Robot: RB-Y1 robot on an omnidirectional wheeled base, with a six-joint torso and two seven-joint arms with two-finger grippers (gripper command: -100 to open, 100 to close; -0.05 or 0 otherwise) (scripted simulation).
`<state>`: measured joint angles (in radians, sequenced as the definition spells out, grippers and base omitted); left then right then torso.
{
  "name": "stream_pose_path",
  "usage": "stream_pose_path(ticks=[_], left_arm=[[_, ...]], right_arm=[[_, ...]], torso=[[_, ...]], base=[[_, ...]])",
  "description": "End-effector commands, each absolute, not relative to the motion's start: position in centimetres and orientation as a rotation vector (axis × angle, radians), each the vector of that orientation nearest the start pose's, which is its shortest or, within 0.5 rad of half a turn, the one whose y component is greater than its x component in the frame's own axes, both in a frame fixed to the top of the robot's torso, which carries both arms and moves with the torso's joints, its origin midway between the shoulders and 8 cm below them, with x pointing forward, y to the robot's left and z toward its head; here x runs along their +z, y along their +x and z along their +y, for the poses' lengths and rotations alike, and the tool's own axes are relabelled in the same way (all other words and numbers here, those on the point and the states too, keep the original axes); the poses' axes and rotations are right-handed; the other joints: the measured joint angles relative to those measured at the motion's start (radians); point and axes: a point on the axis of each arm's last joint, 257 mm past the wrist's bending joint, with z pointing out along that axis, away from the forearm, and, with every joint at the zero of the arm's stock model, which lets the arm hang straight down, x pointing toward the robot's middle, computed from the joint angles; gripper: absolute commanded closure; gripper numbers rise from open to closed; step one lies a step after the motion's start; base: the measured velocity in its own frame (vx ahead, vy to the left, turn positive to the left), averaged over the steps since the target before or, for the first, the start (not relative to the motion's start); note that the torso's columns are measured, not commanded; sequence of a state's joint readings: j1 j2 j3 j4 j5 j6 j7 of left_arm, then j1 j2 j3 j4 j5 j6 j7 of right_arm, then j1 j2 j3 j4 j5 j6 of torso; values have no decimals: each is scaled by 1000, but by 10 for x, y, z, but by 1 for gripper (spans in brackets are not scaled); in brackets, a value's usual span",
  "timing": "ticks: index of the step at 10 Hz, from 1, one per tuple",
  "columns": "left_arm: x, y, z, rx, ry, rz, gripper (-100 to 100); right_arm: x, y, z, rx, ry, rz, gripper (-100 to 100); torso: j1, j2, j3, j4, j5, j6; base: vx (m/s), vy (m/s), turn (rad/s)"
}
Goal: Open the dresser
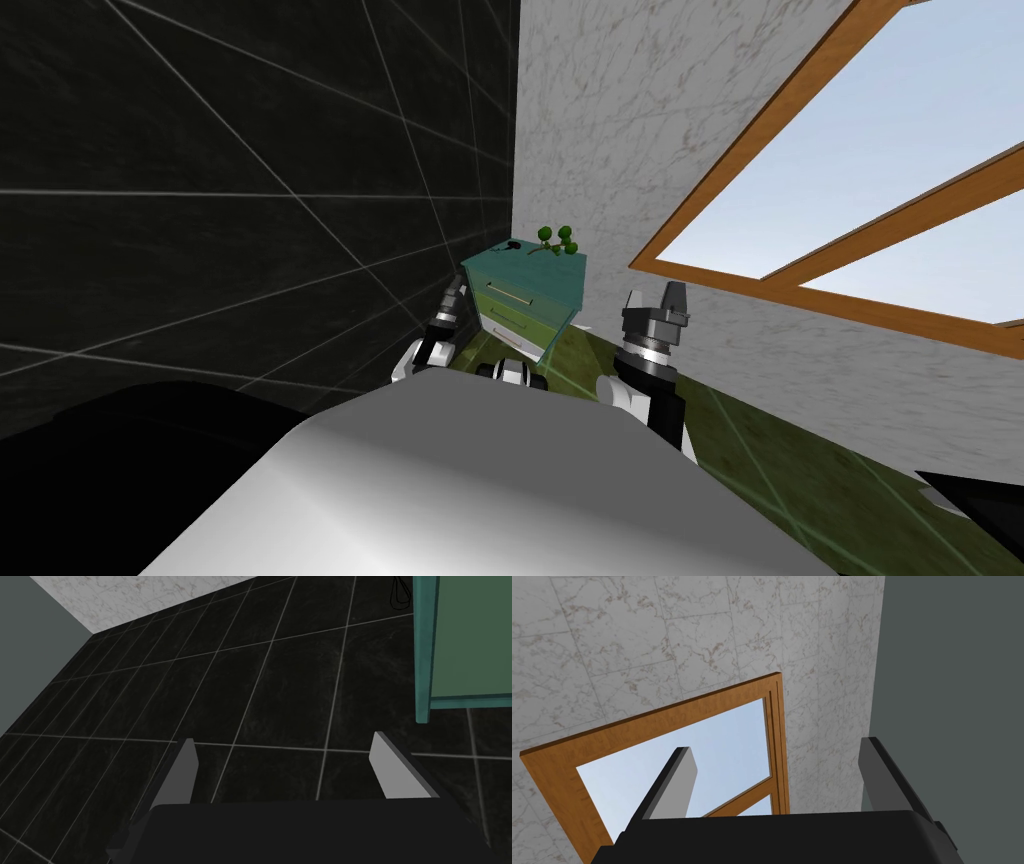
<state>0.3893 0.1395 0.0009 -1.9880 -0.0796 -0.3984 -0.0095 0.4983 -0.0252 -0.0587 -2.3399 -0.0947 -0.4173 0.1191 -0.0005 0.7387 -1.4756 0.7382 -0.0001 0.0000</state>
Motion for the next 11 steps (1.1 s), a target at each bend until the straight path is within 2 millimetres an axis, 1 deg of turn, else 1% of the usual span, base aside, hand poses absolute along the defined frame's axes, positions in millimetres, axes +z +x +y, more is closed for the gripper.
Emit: stream_pose_path(ticks=[1, 4, 5, 7, 8, 11], left_arm=[[-117, 425, 268, -1170, -751, 1007, -100], [-140, 433, 260, -1166, -775, 1041, -100], [-151, 436, 256, -1162, -782, 1063, -100], [-162, 439, 252, -1158, -786, 1087, -100], [-174, 442, 247, -1153, -790, 1111, -100], [-192, 446, 240, -1146, -796, 1151, -100]], right_arm=[[38, 341, -305, 1194, 660, 620, 0], [38, 341, -305, 1194, 660, 620, 0], [38, 341, -305, 1194, 660, 620, 0], [38, 341, -305, 1194, 660, 620, 0], [38, 341, -305, 1194, 660, 620, 0], [38, 341, -305, 1194, 660, 620, 0]], torso=[[0, -1, 0, 0, 0, 0], [1, -1, -1, 0, 0, 0], [1, -1, 0, 0, 0, 0], [0, -1, 0, 0, 0, 0], [0, 0, 0, 0, 0, 0], [1, 0, 0, 0, 0, 0]], base=[[43, 41, -73], [46, 46, -79], [47, 44, -89], [46, 32, -55], [44, 41, -66], [36, 43, -65]])
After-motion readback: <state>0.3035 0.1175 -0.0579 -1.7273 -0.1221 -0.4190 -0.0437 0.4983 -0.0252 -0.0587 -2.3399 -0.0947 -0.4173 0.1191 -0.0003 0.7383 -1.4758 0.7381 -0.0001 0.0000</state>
